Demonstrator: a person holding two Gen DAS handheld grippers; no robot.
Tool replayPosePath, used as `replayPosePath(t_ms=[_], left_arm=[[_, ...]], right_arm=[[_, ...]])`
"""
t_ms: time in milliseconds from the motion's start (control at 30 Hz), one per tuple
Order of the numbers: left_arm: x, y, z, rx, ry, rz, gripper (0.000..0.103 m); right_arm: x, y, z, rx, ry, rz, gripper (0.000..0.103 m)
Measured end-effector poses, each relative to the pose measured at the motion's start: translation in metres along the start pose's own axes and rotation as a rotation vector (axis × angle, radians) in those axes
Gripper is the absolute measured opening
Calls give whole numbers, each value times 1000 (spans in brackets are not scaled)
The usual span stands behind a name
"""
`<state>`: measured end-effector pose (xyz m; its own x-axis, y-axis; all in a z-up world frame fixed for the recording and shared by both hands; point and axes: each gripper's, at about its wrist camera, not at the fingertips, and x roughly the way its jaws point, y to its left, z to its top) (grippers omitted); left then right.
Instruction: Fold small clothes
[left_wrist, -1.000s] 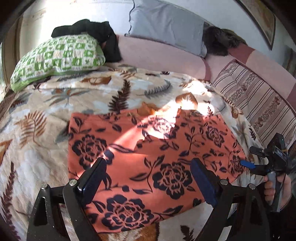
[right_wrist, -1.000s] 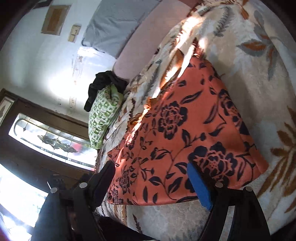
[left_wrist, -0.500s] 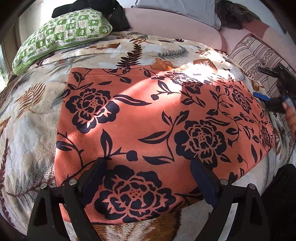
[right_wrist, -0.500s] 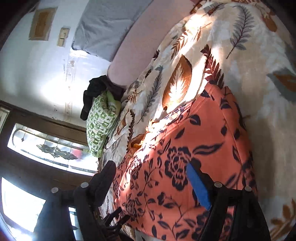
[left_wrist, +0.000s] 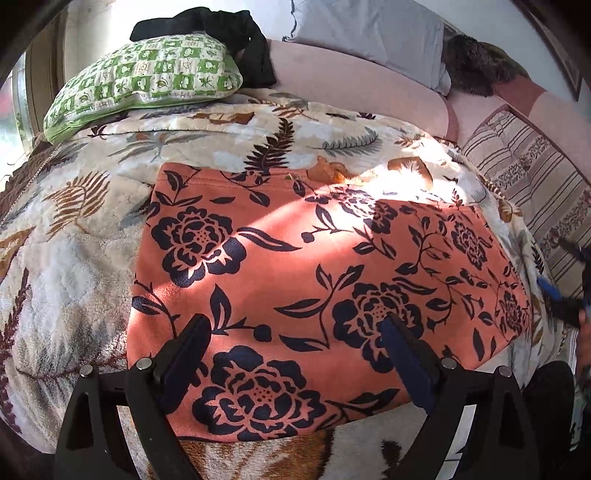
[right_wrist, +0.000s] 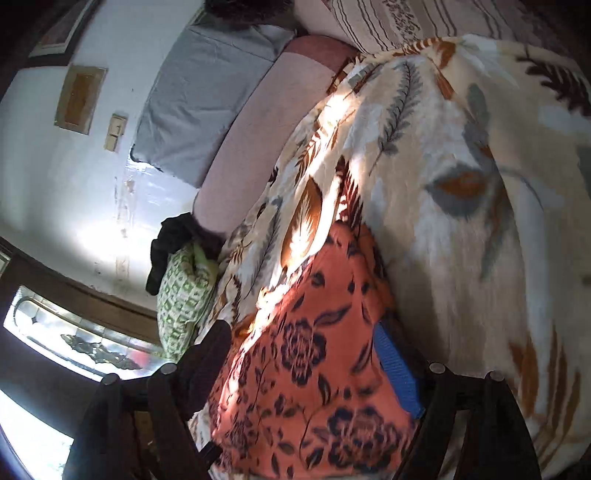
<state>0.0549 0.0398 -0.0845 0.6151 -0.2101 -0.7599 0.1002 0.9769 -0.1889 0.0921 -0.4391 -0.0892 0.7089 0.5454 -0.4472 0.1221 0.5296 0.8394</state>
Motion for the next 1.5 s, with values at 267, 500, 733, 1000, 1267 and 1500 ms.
replayPosePath(t_ms=[267, 500, 733, 1000, 1267, 1500], left_arm=[[-25, -20, -6, 19, -25, -19, 93], [-35, -21, -12, 8, -29, -8, 93], [-32, -10, -10, -21, -28, 9, 93], [-22, -8, -20, -12, 1, 11, 93], [-12, 2, -15, -52, 8, 23, 93], [0, -27, 4, 37, -2, 20, 93]], right_arm=[[-10, -67, -90, 314, 61, 108, 82], [9, -71, -70, 359, -8, 57, 82], [-7, -72, -82, 387, -23, 16, 82], [12, -67, -56, 355, -40, 15, 82], [19, -48, -45, 216, -50, -76, 69], [23, -42, -38, 181, -40, -50, 71]])
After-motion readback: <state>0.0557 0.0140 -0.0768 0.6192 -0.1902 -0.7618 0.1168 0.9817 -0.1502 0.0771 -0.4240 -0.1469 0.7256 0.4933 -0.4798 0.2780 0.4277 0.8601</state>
